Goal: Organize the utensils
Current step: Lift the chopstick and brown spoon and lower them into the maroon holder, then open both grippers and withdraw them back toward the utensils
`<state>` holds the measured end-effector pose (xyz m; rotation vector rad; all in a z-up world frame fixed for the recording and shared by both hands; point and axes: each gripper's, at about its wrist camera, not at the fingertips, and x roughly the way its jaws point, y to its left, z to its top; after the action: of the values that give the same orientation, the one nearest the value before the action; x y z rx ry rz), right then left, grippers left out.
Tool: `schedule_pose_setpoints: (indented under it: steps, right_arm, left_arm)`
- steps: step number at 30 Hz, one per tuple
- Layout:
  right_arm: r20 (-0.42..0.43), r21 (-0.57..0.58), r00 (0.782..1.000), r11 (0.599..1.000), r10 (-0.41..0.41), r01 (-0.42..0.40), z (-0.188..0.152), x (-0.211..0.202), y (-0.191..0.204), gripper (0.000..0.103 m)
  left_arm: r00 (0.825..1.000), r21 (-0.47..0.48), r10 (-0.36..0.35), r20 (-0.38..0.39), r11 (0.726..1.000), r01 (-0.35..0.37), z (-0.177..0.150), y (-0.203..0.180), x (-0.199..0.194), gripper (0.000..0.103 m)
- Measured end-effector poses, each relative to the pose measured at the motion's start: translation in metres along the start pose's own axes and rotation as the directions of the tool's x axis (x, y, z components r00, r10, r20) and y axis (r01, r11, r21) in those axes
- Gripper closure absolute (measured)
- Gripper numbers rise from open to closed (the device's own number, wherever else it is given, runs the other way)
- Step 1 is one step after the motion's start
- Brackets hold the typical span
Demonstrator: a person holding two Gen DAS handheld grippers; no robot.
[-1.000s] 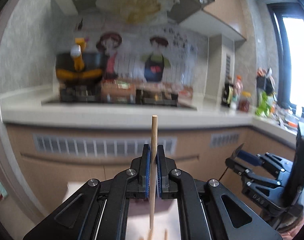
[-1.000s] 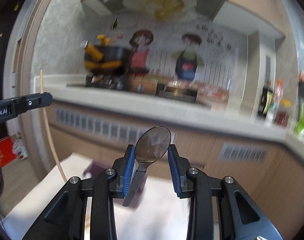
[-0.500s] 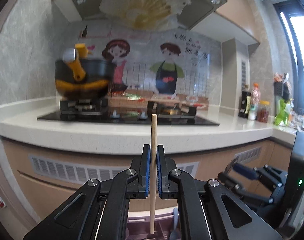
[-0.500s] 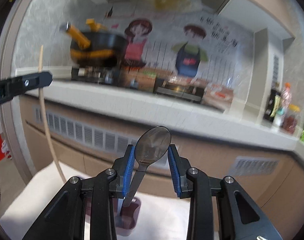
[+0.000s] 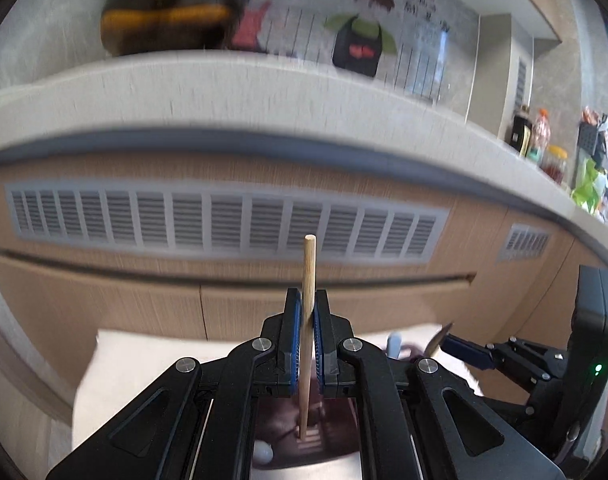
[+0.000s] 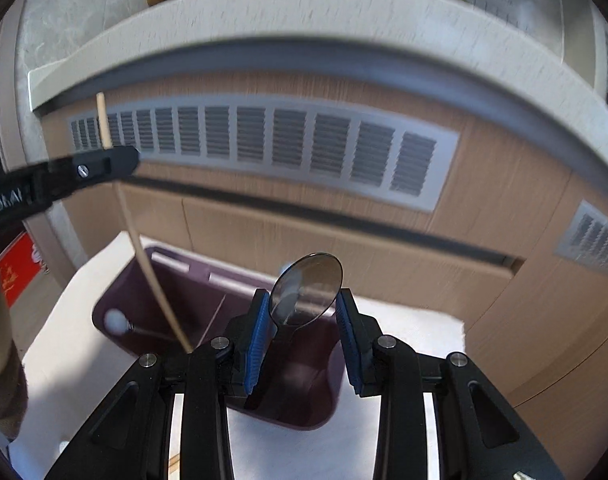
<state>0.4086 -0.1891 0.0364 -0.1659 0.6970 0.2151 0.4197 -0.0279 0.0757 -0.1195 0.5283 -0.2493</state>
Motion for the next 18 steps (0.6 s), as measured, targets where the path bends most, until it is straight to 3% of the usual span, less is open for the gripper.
schedule_pose_setpoints:
  steps: [3,5,7,8,9,12,14,16,18]
  right_arm:
    - [-0.036,-0.014,0.999,0.999,0.029,-0.030,-0.009,0.008,0.003,0.070]
    - [-0.050,-0.020,0.998,0.999,0.038,-0.039,-0.011,0.009,0.005,0.066]
    - [-0.035,-0.029,0.999,0.999,0.025,-0.026,-0.014,0.003,0.005,0.049]
    - [-0.017,-0.031,1.000,0.999,0.018,-0.018,-0.016,-0.004,0.005,0.041]
    - [-0.002,-0.029,1.000,1.000,0.012,-0.012,-0.018,-0.010,0.004,0.039]
    - [0.037,-0.029,0.999,1.000,-0.003,0.004,-0.022,-0.031,0.003,0.034]
    - [0.040,-0.025,0.999,1.000,-0.004,0.005,-0.029,-0.043,0.000,0.020]
    - [0.033,-0.014,0.999,1.000,-0.007,0.007,-0.041,-0.056,-0.002,0.013]
    - [0.008,-0.018,1.000,1.000,-0.006,0.006,-0.055,-0.065,0.000,0.013]
  left_arm:
    - [0.999,-0.012,-0.020,-0.043,1.000,0.020,-0.012,0.003,0.010,0.094]
    - [0.998,-0.023,-0.029,-0.056,0.999,0.028,-0.018,0.005,0.011,0.088]
    - [0.998,-0.029,-0.031,-0.053,0.999,0.029,-0.021,0.007,0.005,0.068]
    - [0.999,-0.032,-0.029,-0.045,0.999,0.028,-0.022,0.008,0.001,0.063]
    - [0.999,-0.033,-0.026,-0.033,0.999,0.025,-0.023,0.009,-0.006,0.056]
    - [1.000,-0.024,-0.009,-0.018,1.000,0.008,-0.030,0.013,-0.028,0.053]
    - [1.000,-0.029,-0.001,-0.026,1.000,0.000,-0.037,0.016,-0.040,0.049]
    - [0.999,-0.032,0.010,-0.042,0.999,-0.011,-0.050,0.018,-0.052,0.037]
    - [0.997,-0.019,0.030,-0.068,0.999,-0.031,-0.068,0.019,-0.064,0.032]
